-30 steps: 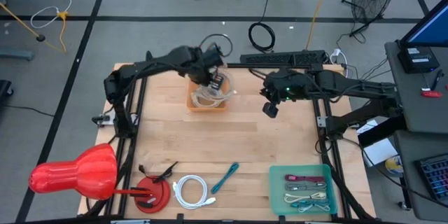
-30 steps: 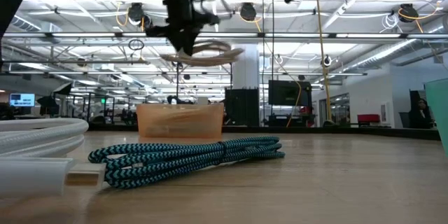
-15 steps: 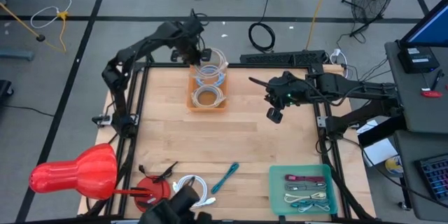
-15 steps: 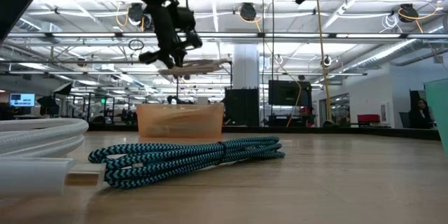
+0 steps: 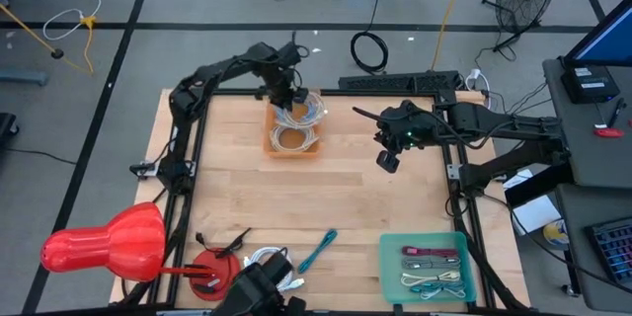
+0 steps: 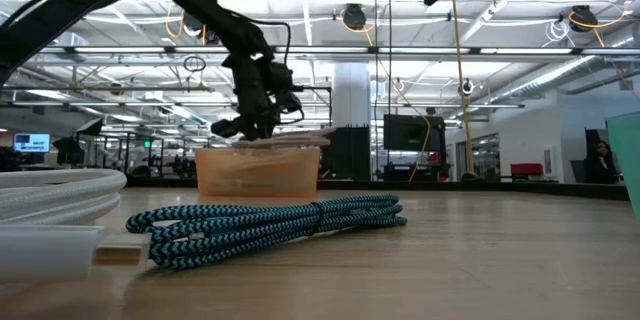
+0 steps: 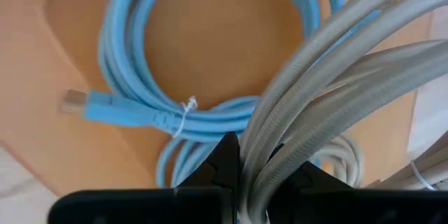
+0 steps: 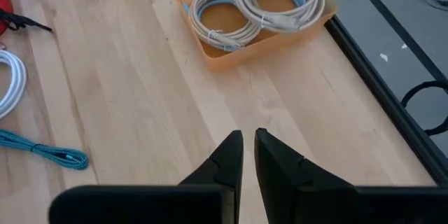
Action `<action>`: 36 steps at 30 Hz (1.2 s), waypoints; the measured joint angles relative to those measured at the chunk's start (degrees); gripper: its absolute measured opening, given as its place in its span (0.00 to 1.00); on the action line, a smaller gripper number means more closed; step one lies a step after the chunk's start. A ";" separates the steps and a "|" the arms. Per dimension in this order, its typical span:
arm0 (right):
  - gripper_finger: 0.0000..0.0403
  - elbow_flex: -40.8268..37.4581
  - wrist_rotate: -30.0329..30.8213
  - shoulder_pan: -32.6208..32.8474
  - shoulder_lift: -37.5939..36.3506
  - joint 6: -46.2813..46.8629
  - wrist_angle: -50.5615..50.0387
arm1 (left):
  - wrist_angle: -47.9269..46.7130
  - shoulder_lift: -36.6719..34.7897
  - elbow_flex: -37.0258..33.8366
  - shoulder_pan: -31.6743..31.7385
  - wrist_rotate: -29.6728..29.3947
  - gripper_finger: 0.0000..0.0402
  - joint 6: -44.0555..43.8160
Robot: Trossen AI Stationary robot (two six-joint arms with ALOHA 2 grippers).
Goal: Pick & Place USB Port
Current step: Put the brown usb cable into the orange bin
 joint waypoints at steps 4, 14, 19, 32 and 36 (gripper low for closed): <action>0.07 0.00 0.03 -0.01 0.00 0.27 0.04 | -0.30 0.01 0.00 1.77 -1.94 0.08 0.33; 0.07 0.00 1.56 -0.03 0.02 0.27 0.07 | -1.64 0.01 0.00 4.47 -5.89 0.08 1.06; 0.07 0.00 1.56 -0.03 0.02 0.27 0.80 | -1.08 0.01 0.00 4.09 -7.39 0.08 1.17; 0.07 0.00 1.54 -0.03 0.04 0.93 1.55 | -0.68 4.24 0.13 0.35 -10.45 0.08 1.28; 0.07 0.00 1.52 -0.03 0.04 1.36 1.55 | 0.77 5.52 0.13 -0.68 -9.99 0.08 1.27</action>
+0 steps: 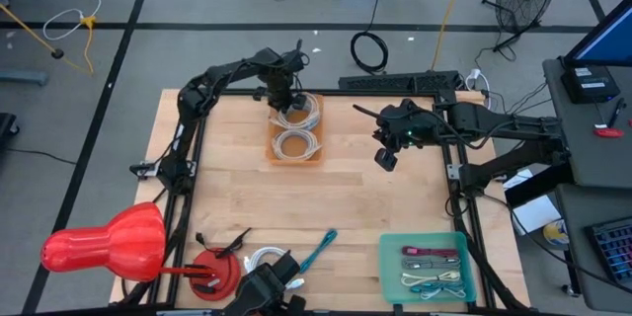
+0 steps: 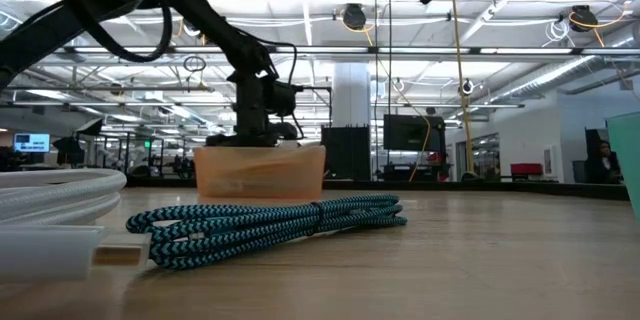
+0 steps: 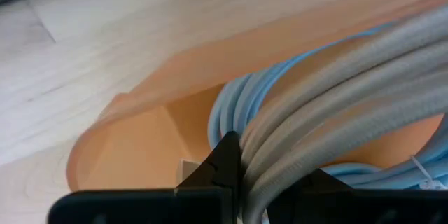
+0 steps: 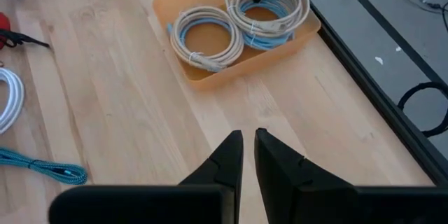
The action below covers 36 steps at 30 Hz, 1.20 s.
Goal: Pick & Place USB Port
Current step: Put the brown usb cable into the orange bin
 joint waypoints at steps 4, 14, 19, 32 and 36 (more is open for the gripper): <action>0.07 0.00 0.00 0.00 0.00 0.02 -0.08 | 0.91 0.06 -0.02 -0.18 -0.76 0.08 -1.02; 0.07 0.00 0.00 0.00 0.00 -0.08 -0.22 | 0.56 0.15 -0.17 -0.10 -1.00 0.26 -0.80; 0.07 0.00 0.00 0.00 0.00 -0.19 -0.22 | 0.87 -1.03 -0.22 -0.04 -1.93 0.29 -0.89; 0.07 -0.02 0.09 0.00 0.00 -0.20 -0.15 | 0.93 -7.05 -0.22 0.23 -3.16 0.30 -0.85; 0.07 -0.02 0.13 0.00 0.02 -0.21 0.07 | 0.85 -8.76 -0.20 0.14 -3.30 0.30 -1.08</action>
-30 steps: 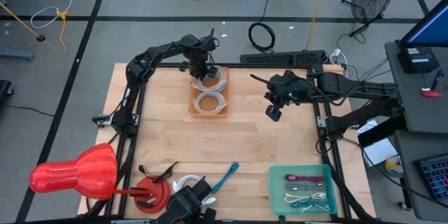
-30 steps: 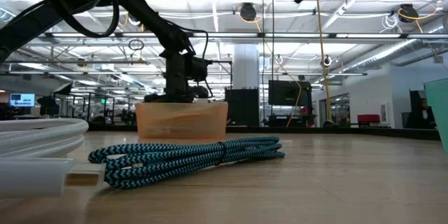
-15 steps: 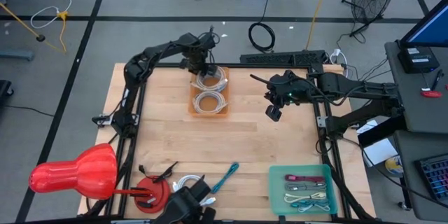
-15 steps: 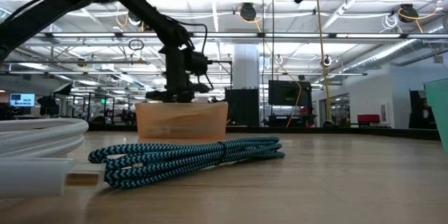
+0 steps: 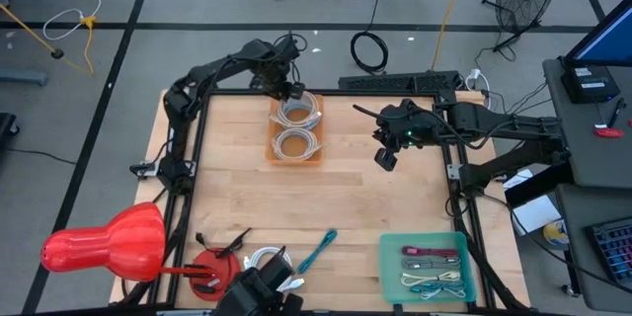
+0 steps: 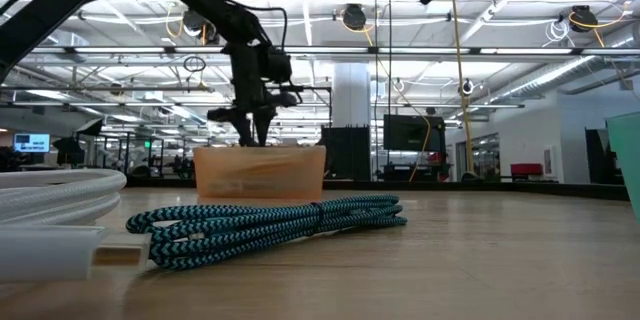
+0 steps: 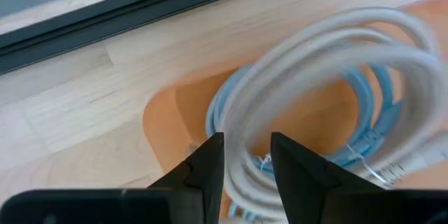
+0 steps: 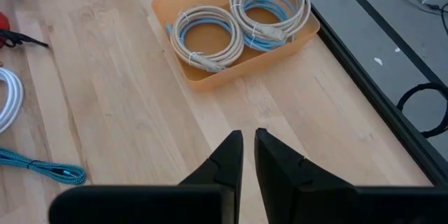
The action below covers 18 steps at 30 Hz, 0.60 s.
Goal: Pick & Place USB Port
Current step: Put the brown usb cable into the orange bin
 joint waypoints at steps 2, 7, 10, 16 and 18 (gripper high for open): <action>0.07 0.00 0.00 0.00 0.00 0.00 0.00 | -0.29 -0.78 0.02 0.03 -0.31 0.30 0.05; 0.07 0.00 -0.02 0.00 0.00 0.00 0.21 | -0.33 -2.22 0.04 0.03 -1.03 0.30 0.08; 0.07 0.00 -0.04 0.00 0.00 0.00 0.32 | 0.45 -2.49 0.04 -0.08 1.11 0.30 1.45; 0.07 0.00 -0.07 0.00 0.00 0.20 1.14 | 4.10 -2.76 0.09 -1.90 9.75 0.18 4.77; 0.07 0.00 -0.09 0.00 0.00 0.20 1.79 | 4.73 -2.76 0.09 -2.42 13.17 0.07 5.05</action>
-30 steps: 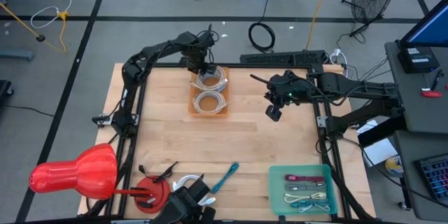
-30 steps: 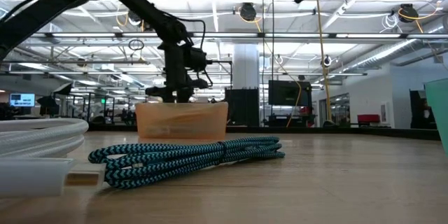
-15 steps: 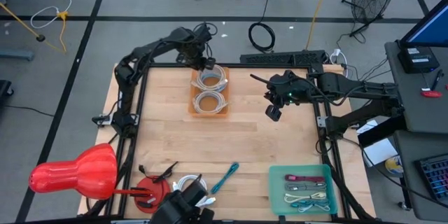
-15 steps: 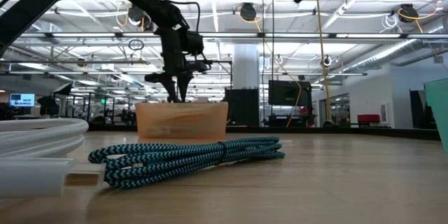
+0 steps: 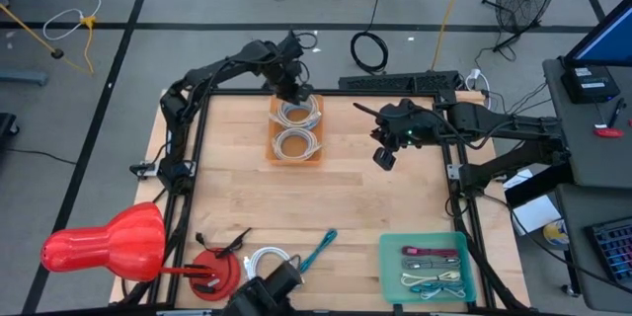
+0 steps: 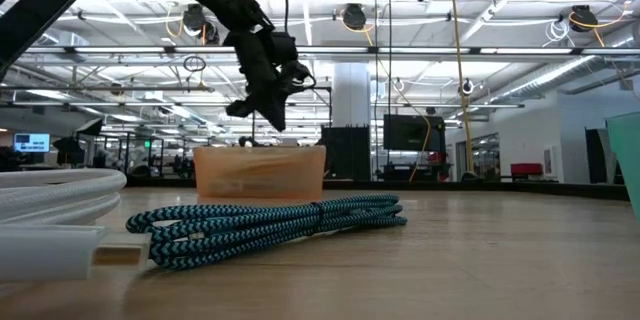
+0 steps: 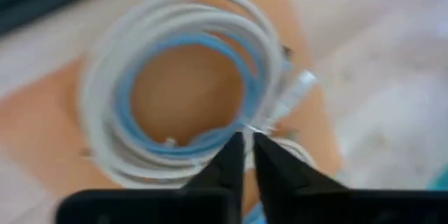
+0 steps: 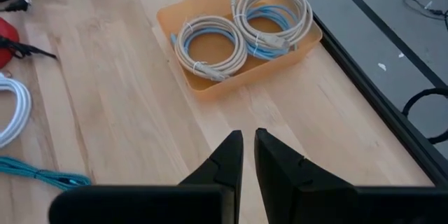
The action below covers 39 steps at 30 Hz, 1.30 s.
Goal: Pick & Place USB Port
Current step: Put the brown usb cable into the orange bin
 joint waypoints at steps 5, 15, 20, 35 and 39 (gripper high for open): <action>0.07 0.00 -0.02 0.00 0.00 0.17 0.77 | -4.40 0.00 0.00 -3.44 0.53 0.02 6.47; 0.07 0.00 -0.22 0.00 0.00 0.42 1.02 | -2.41 0.00 0.00 -9.40 -12.90 0.00 21.81; 0.07 0.00 -0.24 0.00 0.55 0.44 2.93 | 10.18 0.02 0.00 -5.02 -2.57 0.00 8.08; 0.07 -0.04 -0.35 0.00 1.31 1.95 1.26 | 24.88 2.38 -4.91 -0.22 11.97 0.00 -15.35; 0.07 -0.02 -0.33 0.00 1.27 2.40 -0.47 | 35.57 2.45 -10.03 -0.48 14.57 0.00 -21.85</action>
